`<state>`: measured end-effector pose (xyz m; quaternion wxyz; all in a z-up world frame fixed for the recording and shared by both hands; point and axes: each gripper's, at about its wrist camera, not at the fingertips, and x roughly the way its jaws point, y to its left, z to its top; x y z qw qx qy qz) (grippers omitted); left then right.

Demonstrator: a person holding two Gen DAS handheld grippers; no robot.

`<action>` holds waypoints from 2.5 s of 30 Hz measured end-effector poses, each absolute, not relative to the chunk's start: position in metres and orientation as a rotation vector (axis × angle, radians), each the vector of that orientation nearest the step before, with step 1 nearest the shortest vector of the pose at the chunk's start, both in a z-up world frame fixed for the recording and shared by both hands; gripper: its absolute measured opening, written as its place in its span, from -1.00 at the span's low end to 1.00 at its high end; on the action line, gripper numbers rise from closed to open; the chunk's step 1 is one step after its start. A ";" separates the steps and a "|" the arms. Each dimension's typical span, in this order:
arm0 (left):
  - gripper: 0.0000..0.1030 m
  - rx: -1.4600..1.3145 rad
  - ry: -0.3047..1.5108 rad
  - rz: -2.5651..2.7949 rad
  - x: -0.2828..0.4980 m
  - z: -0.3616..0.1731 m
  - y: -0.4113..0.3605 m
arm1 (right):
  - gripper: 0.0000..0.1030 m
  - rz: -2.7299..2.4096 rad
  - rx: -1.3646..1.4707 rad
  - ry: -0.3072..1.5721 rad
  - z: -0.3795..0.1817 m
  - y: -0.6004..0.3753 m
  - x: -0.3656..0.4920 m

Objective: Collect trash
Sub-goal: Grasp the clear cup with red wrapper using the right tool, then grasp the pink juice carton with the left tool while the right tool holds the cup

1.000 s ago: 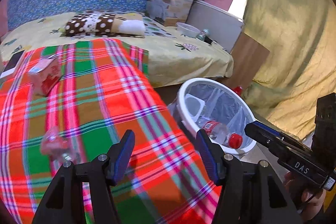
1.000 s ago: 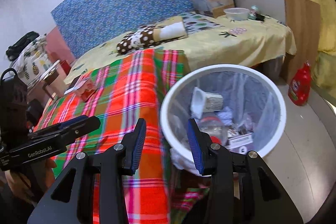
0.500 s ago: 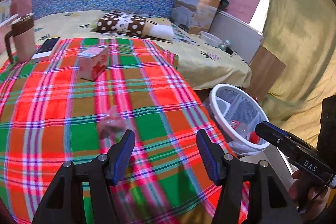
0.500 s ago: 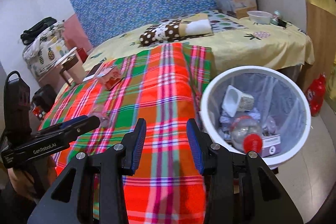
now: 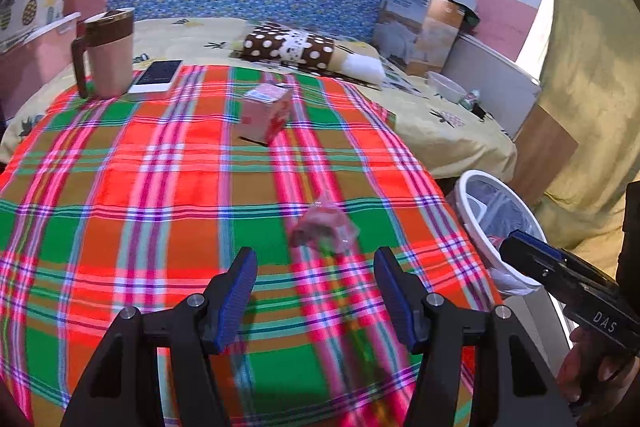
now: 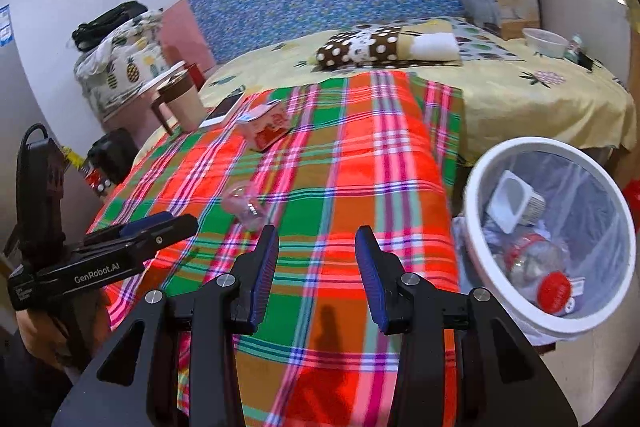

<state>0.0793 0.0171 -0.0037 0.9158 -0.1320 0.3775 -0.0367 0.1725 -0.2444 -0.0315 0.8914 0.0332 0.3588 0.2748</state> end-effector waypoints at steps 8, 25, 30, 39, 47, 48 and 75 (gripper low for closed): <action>0.17 -0.271 0.774 -0.033 0.074 -0.005 0.037 | -0.18 0.623 0.012 0.770 -0.034 -0.218 0.177; 0.17 -0.301 0.764 0.002 0.074 -0.007 0.076 | -0.18 0.699 -0.168 0.861 -0.051 -0.156 0.198; 0.17 -0.318 0.764 0.018 0.076 -0.009 0.090 | -0.18 0.707 -0.211 0.880 -0.057 -0.146 0.205; 0.17 -0.327 0.781 0.026 0.087 -0.016 0.100 | -0.18 0.753 -0.196 0.919 -0.065 -0.135 0.217; 0.17 -0.300 0.780 0.015 0.100 -0.013 0.097 | -0.35 0.752 -0.132 0.892 -0.061 -0.144 0.214; 0.17 -0.294 0.781 0.010 0.103 -0.012 0.096 | -0.35 0.749 -0.123 0.889 -0.060 -0.146 0.215; 0.24 -0.078 0.835 -0.057 0.231 -0.018 0.056 | -0.35 0.657 0.020 0.868 -0.055 -0.202 0.235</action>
